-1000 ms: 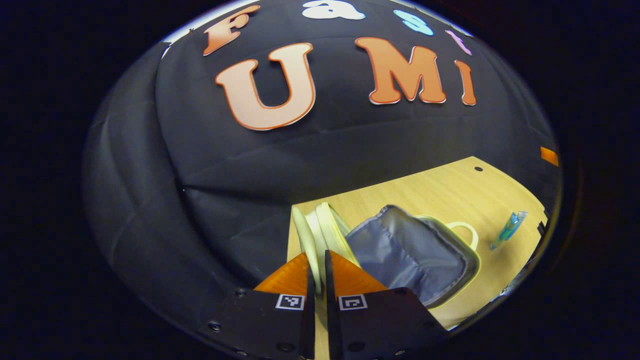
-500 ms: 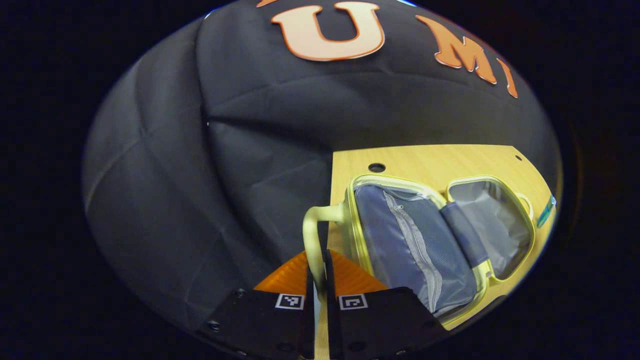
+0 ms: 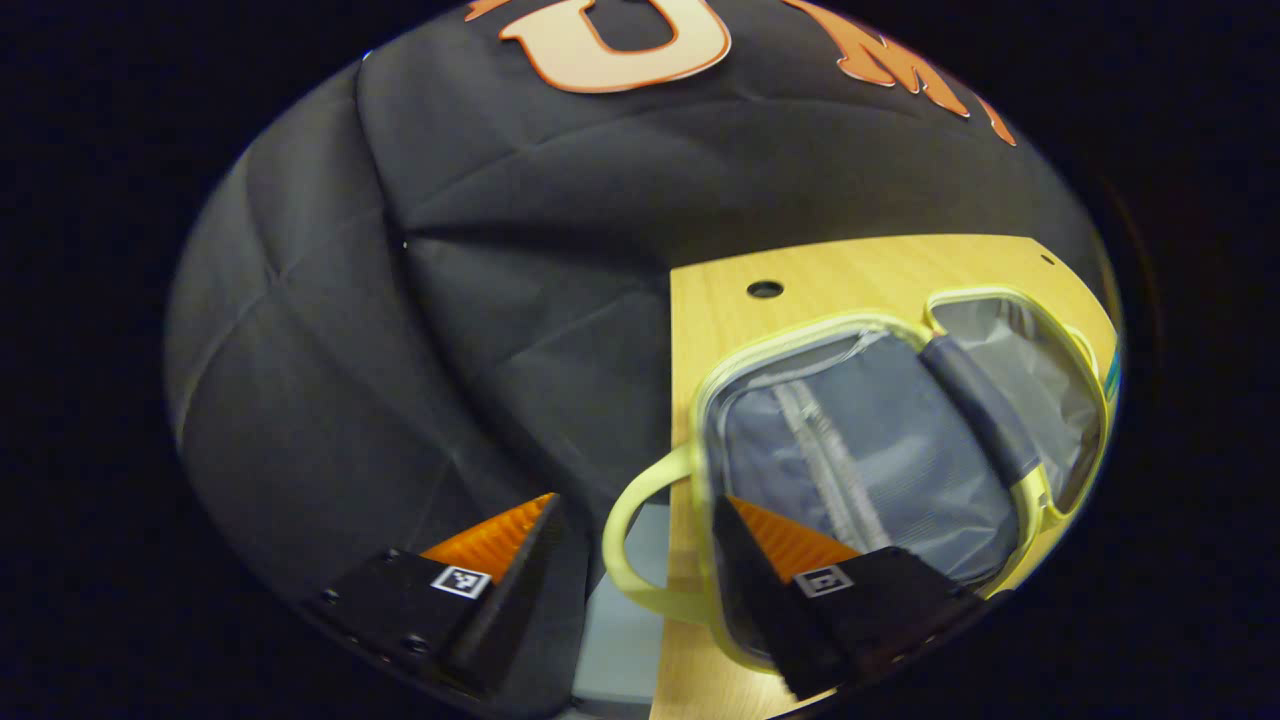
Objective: First open the suitcase, pack the skin care products into it, and then close the suitcase.
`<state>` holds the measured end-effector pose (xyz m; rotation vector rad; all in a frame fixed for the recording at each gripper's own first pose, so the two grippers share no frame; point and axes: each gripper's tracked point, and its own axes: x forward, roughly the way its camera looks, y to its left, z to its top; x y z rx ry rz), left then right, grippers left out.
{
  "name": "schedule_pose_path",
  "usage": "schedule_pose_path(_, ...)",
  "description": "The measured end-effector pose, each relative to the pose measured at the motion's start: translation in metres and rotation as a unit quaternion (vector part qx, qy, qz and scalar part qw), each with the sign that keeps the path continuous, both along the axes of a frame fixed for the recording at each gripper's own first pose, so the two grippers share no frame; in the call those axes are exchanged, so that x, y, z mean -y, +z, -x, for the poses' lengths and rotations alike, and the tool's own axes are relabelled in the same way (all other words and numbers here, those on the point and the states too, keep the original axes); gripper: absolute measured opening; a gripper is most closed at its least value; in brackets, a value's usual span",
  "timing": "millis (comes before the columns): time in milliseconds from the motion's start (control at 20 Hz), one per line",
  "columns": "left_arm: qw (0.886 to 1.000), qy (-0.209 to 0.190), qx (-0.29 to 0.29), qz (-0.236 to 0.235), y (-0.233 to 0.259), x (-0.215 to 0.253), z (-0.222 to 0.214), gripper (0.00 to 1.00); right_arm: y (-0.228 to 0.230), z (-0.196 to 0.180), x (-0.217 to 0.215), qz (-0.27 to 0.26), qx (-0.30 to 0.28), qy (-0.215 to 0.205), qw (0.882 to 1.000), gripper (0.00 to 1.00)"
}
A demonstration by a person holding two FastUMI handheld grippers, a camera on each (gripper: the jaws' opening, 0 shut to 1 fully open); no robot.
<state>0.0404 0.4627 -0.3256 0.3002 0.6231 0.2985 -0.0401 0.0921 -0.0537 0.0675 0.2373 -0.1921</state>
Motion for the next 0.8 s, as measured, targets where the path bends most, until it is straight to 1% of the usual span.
schedule_pose_path(50,1.000,-0.012,0.017,-0.008,0.015,0.012,-0.001,1.00,-0.002,0.000,0.002,0.002,0.000,0.000,1.000,0.94)
schedule_pose_path(100,0.999,-0.025,0.034,-0.018,0.033,0.027,-0.003,0.98,-0.003,0.000,0.005,0.005,0.000,0.001,1.000,0.94)
schedule_pose_path(200,0.996,-0.056,0.065,-0.030,0.069,0.070,-0.008,0.98,-0.008,0.000,0.010,0.011,-0.002,0.002,1.000,0.94)
schedule_pose_path(300,0.990,-0.093,0.099,-0.026,0.099,0.123,-0.016,0.98,-0.010,0.000,0.014,0.016,-0.003,0.006,1.000,0.94)
schedule_pose_path(400,0.983,-0.124,0.132,-0.002,0.124,0.179,-0.025,0.98,-0.013,-0.002,0.019,0.023,-0.004,0.010,1.000,0.94)
schedule_pose_path(500,0.973,-0.154,0.167,0.035,0.142,0.240,-0.030,0.98,-0.014,-0.004,0.025,0.029,-0.004,0.014,0.999,0.94)
schedule_pose_path(600,0.963,-0.177,0.192,0.062,0.150,0.296,-0.032,0.98,-0.019,-0.007,0.031,0.033,-0.005,0.020,0.999,0.94)
schedule_pose_path(800,0.951,-0.217,0.206,0.078,0.155,0.397,-0.031,0.98,-0.030,-0.012,0.050,0.035,-0.016,0.037,0.999,0.95)
